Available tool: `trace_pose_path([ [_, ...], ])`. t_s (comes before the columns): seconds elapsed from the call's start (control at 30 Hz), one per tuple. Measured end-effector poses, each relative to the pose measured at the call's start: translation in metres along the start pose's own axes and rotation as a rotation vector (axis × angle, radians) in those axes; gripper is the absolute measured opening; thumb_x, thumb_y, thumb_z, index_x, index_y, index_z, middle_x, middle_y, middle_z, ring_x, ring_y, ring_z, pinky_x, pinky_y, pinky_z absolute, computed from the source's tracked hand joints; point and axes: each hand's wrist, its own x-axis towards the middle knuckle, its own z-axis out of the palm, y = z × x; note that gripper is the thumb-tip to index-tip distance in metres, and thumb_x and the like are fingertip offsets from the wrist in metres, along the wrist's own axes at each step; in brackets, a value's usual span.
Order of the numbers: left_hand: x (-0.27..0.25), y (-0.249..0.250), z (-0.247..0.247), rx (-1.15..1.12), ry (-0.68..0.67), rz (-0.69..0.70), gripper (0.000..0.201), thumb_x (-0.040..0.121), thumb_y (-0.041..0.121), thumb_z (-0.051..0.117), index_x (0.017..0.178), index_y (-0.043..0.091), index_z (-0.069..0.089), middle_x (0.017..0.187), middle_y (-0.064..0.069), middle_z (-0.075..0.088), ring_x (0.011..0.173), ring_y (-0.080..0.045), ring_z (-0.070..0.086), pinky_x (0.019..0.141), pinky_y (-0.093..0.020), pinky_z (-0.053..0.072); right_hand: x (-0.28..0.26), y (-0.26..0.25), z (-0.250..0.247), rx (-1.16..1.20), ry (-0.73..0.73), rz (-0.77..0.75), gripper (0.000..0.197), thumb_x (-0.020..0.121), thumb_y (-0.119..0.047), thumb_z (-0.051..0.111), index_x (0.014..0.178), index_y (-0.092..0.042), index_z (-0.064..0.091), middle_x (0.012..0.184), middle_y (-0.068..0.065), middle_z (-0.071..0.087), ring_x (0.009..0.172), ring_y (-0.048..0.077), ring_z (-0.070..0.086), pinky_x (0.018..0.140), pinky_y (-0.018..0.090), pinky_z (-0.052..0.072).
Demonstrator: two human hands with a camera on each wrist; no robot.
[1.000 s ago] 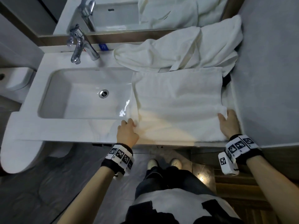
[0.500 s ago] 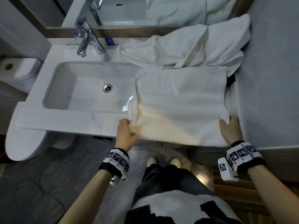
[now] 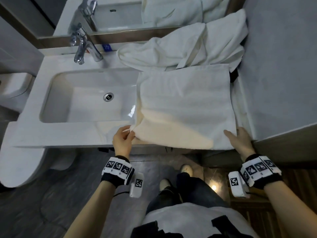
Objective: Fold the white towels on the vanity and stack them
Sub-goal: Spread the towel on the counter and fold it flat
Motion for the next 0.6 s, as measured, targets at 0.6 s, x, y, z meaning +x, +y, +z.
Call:
trace_pose_path([
  [0.6,0.021,-0.004,-0.025,0.556,-0.349,-0.187,0.045,0.089,0.051,0.053,0.108,0.011,0.047,0.102,-0.005,0.052,0.087,-0.020,0.054,0.066,-0.033,0.054,-0.016,0.013,-0.005,0.156,0.058,0.068,0.049,0.094,-0.011,0.054,0.138,0.000,0.035,0.138,0.019,0.049,0.122,0.037,0.050,0.087,0.043,0.049],
])
